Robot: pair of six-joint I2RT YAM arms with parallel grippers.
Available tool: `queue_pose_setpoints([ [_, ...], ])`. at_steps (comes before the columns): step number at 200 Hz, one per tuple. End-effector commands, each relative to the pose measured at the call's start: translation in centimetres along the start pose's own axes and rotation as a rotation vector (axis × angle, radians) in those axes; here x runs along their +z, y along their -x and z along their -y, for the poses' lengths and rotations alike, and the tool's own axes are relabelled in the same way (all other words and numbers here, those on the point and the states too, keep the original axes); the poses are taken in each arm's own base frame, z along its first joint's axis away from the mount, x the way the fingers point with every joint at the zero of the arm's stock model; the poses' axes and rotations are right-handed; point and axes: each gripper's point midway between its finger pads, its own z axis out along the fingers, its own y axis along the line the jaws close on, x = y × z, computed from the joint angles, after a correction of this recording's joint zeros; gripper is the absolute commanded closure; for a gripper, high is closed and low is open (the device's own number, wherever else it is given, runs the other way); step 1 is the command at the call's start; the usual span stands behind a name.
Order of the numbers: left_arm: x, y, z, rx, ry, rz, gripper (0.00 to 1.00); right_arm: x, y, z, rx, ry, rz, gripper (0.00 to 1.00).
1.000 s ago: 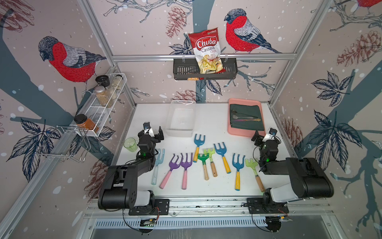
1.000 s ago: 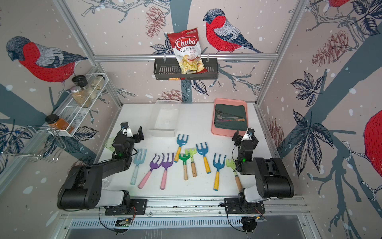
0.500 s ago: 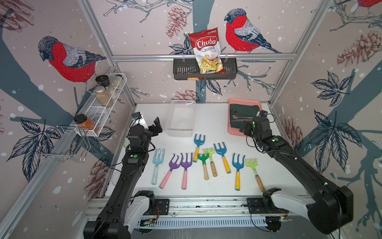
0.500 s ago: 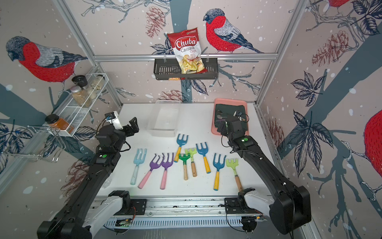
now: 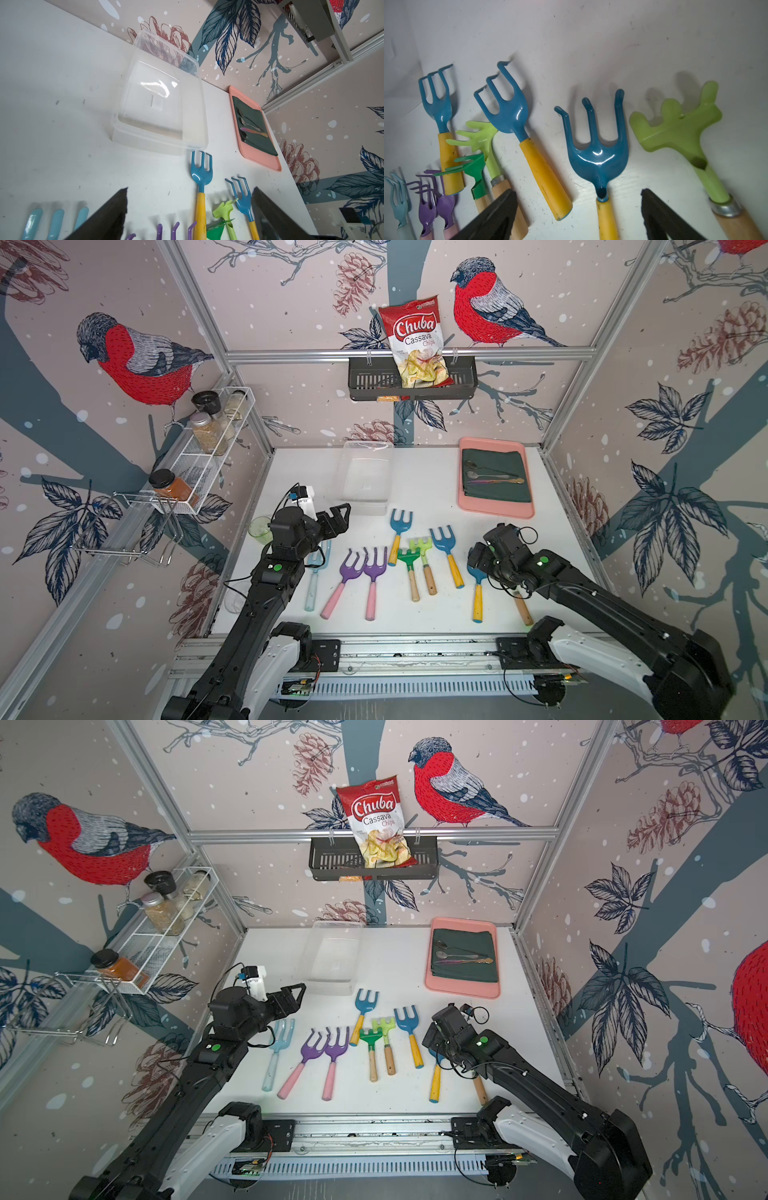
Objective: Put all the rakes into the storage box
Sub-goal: Pick up the rake at the center of the board.
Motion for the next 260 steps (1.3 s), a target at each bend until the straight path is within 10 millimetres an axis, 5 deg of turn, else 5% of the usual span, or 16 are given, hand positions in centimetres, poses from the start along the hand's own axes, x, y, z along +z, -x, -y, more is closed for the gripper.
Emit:
queue_pose_setpoints([
  [1,0.1,-0.9,0.4,-0.007,-0.029,-0.041,0.08,0.2,-2.1,0.3,0.053,0.022,-0.061,0.07],
  [91,1.3,-2.1,-0.5,-0.04,0.003,-0.122,0.09,1.5,-6.7,3.4,-0.008,-0.082,-0.147,0.21],
  [260,2.9,-2.7,3.1,-0.054,-0.111,-0.214,0.15,3.2,-7.6,3.8,-0.17,-0.222,-0.155,0.58],
])
